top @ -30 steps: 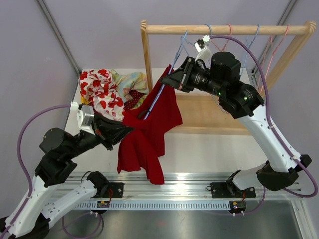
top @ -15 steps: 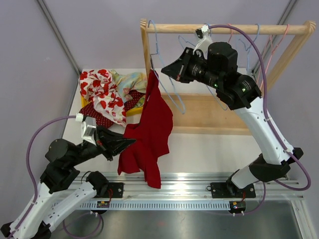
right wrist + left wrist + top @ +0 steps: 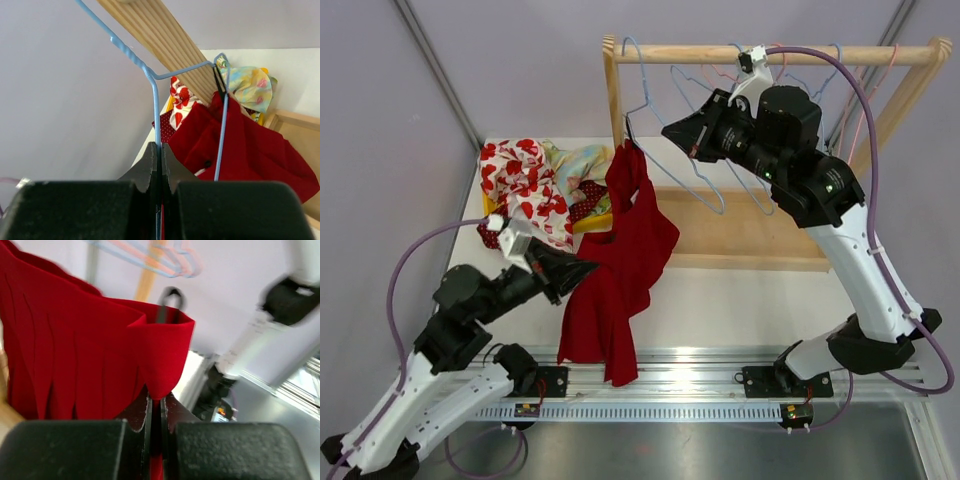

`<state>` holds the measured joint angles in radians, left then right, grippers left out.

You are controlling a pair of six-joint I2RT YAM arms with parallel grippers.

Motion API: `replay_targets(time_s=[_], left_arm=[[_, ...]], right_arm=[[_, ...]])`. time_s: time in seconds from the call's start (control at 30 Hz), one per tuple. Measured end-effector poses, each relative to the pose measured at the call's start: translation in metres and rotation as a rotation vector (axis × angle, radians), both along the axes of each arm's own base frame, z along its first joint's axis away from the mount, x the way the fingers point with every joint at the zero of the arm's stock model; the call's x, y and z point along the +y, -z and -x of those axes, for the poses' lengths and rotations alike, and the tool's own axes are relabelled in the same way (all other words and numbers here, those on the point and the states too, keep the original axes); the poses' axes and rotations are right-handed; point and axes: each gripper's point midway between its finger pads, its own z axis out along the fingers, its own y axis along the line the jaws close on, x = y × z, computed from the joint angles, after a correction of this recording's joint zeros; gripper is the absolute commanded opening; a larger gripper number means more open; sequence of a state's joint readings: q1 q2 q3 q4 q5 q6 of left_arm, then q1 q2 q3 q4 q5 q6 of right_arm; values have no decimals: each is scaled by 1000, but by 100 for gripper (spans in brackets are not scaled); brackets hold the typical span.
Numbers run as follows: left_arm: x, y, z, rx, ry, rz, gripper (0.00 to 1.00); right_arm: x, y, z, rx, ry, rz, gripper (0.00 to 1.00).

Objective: Remove the skirt from the hanger

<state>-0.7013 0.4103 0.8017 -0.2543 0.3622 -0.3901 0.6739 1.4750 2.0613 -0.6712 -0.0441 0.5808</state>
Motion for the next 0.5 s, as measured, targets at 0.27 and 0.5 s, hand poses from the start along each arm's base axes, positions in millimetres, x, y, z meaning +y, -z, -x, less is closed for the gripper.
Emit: replay_targets(time_s=[0.27,0.5], left_arm=[[-37,51,-116,157,-271,-204,0],[-41,23,-217,166,-514,-274,0]], right_arm=[[-31,19,37,114,15,14,0],[-76,18,111,184,-24,-18,0]])
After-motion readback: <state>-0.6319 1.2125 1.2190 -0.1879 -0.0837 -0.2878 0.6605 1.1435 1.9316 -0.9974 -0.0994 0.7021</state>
